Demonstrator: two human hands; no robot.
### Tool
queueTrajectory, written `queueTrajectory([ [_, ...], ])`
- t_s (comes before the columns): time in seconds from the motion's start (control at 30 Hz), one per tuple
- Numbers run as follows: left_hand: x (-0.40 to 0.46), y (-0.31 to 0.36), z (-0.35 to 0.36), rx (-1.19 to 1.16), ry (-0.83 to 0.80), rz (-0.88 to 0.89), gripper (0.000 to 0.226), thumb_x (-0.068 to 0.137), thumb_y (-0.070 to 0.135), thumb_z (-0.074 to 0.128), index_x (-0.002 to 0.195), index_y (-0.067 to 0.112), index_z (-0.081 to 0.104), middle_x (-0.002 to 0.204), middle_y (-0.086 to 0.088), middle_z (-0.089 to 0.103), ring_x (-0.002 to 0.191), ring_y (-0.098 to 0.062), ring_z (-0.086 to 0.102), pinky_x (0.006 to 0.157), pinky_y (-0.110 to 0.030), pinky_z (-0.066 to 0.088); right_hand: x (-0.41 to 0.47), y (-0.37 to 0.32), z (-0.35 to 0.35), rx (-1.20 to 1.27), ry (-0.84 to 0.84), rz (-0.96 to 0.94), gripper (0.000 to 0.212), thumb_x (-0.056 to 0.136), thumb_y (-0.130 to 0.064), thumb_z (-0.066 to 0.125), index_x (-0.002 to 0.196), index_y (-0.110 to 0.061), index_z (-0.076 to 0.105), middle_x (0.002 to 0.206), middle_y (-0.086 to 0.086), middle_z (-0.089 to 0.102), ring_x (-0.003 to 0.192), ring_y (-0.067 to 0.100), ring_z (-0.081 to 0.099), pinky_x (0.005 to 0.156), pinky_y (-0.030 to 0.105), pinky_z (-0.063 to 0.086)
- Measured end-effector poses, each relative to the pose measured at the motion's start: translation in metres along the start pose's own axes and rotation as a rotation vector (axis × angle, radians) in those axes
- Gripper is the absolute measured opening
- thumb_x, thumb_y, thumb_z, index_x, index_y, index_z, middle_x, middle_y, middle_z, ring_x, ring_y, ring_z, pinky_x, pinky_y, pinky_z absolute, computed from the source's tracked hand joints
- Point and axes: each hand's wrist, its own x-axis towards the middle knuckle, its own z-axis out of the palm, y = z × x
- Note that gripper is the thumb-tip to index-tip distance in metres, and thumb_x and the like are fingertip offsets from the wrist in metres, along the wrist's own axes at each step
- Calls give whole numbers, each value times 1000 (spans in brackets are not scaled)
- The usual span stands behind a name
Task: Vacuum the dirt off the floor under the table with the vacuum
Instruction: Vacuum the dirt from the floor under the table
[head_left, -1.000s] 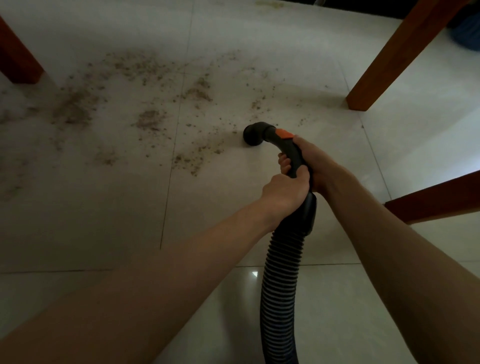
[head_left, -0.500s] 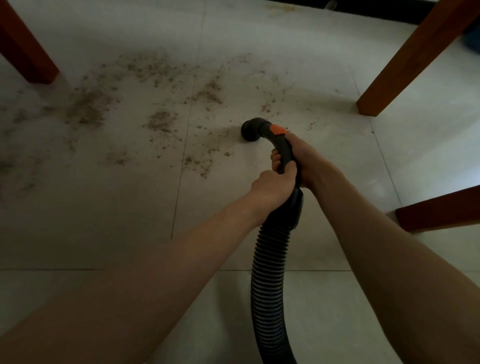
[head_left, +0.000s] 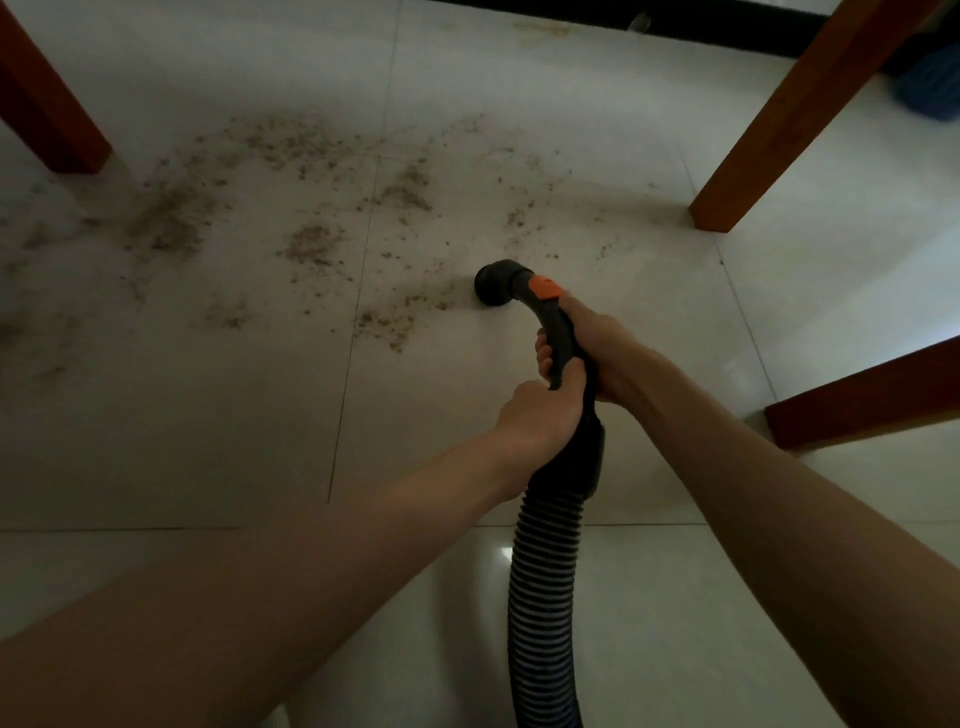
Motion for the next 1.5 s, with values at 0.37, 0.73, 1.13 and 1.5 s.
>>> queueTrajectory([
  [0.37,-10,-16,0,-91,-96,-15,56,95,54,34,107,5,57,84,-6,64,74,-17,62,62,-24,50,-32,10,-16,-75,-51,29,41,100,-33,44,122,1,45,94,11,54,77,18,55,66,28,49],
  [0.73,-10,-28,0,-268,38,48,32,95,34,42,86,9,61,80,-10,63,81,-28,62,86,-45,51,-64,51,-23,-112,-63,-63,31,100,-35,42,100,-8,58,62,-1,66,56,8,63,65,26,44],
  [1.13,2,-18,-24,118,224,280,22,94,30,50,93,8,55,77,2,49,69,-8,43,62,-21,35,-87,74,-9,198,-82,-44,27,101,-31,38,106,-9,52,84,10,58,73,19,60,70,31,53],
  [1.5,19,23,6,-338,13,-47,49,98,41,41,126,0,49,106,-11,59,92,-24,58,71,-29,50,-98,66,-11,-210,103,-144,37,101,-39,35,96,-8,55,80,10,58,67,18,58,65,29,51],
])
